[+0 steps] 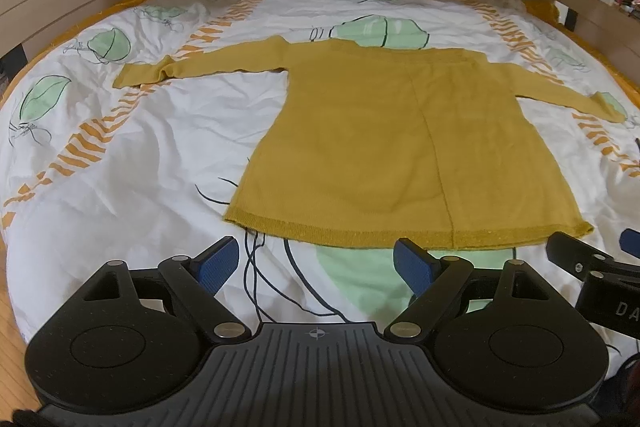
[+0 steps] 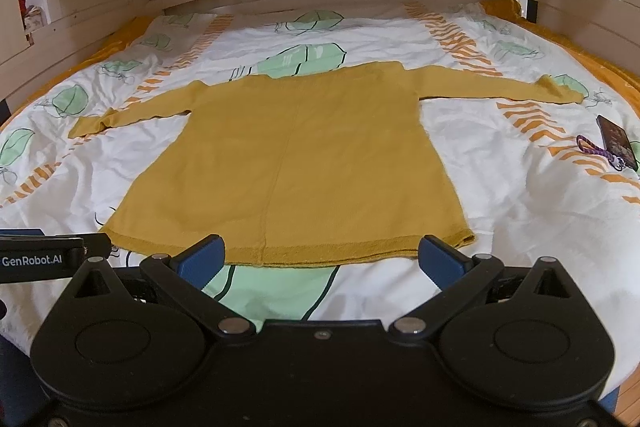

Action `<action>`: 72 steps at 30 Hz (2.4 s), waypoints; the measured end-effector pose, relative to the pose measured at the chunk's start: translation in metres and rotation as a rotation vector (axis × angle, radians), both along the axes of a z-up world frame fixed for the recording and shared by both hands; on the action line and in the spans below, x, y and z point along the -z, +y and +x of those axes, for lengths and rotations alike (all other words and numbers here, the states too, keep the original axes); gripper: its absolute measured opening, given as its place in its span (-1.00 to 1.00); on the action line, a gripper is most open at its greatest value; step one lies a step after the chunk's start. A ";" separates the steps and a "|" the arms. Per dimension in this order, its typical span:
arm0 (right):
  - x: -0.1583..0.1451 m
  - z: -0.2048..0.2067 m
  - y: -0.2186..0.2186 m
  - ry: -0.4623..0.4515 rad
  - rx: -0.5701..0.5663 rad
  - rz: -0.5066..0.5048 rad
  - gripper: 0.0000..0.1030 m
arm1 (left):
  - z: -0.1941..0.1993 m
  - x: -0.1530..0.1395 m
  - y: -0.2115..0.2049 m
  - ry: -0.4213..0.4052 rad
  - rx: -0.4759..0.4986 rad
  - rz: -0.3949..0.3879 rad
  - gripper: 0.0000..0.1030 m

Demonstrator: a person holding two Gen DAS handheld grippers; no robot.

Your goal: Fold small clothes

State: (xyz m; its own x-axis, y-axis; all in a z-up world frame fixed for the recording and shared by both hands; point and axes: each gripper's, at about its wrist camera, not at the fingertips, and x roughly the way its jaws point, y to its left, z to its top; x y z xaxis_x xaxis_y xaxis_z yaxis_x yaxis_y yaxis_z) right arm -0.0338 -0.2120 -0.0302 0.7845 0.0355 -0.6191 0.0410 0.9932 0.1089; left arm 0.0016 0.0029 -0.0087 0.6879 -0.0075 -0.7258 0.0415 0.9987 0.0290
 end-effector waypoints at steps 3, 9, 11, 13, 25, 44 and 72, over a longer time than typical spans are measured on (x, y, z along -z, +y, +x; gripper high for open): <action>0.000 0.000 0.000 0.000 -0.002 0.004 0.98 | 0.000 0.000 0.000 -0.001 0.000 0.000 0.64; 0.001 0.000 0.001 0.003 0.000 0.004 0.98 | 0.000 0.000 0.000 0.001 -0.004 -0.001 0.64; 0.001 0.000 0.002 0.003 0.000 0.003 0.98 | 0.000 0.000 0.000 0.002 -0.005 -0.001 0.64; 0.001 0.000 0.002 0.003 0.000 0.004 0.98 | 0.000 0.001 0.000 0.001 -0.004 -0.001 0.64; 0.001 0.002 0.005 0.007 -0.007 0.008 0.98 | 0.000 0.001 0.001 0.002 -0.003 0.000 0.64; 0.003 0.006 0.006 0.027 -0.028 0.021 0.99 | 0.004 0.001 0.001 0.021 -0.006 -0.004 0.64; 0.000 0.057 -0.046 0.178 -0.041 0.304 0.99 | 0.072 -0.018 0.018 0.039 0.008 -0.068 0.64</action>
